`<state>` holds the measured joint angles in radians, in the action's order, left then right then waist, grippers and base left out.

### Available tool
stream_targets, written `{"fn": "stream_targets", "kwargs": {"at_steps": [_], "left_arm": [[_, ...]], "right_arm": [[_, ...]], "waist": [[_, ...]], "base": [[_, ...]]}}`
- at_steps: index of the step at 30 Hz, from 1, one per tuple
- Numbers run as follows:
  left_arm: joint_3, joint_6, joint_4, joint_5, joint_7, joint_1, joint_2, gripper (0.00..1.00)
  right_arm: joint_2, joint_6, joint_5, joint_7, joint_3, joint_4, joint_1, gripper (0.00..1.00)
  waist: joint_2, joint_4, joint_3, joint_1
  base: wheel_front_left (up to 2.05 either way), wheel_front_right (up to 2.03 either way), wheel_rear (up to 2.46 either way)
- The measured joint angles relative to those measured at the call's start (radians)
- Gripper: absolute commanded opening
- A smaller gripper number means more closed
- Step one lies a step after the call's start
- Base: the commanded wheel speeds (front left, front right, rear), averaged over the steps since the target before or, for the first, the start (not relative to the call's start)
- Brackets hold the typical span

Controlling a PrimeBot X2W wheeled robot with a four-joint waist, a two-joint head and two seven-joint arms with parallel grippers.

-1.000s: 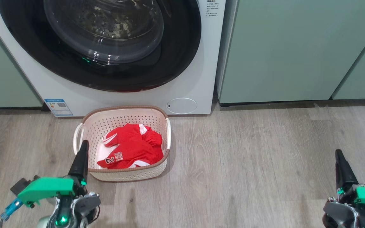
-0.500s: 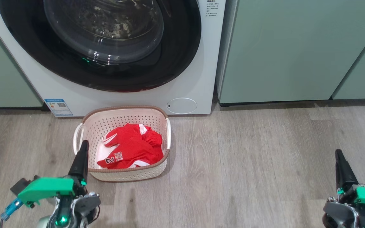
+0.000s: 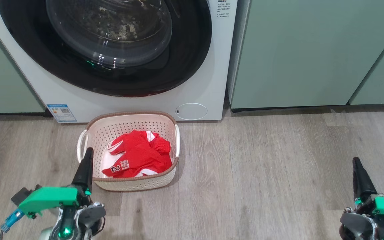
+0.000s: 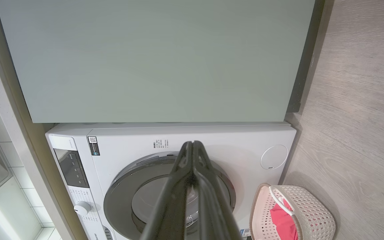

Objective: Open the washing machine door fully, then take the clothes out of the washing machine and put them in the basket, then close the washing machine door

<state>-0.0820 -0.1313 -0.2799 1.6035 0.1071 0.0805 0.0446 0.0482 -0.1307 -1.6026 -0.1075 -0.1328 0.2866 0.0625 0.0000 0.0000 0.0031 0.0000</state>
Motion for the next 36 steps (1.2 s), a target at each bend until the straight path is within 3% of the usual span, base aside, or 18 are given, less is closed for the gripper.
{"fn": "stream_targets", "kwargs": {"at_steps": [36], "left_arm": [[0.0, 0.0, 0.0, 0.0, 0.0, 0.0, 0.0, 0.0]], "right_arm": [[0.0, 0.0, 0.0, 0.0, 0.0, 0.0, 0.0, 0.0]], "waist": [[0.0, 0.0, 0.0, 0.0]], "base": [[0.0, 0.0, 0.0]]}}
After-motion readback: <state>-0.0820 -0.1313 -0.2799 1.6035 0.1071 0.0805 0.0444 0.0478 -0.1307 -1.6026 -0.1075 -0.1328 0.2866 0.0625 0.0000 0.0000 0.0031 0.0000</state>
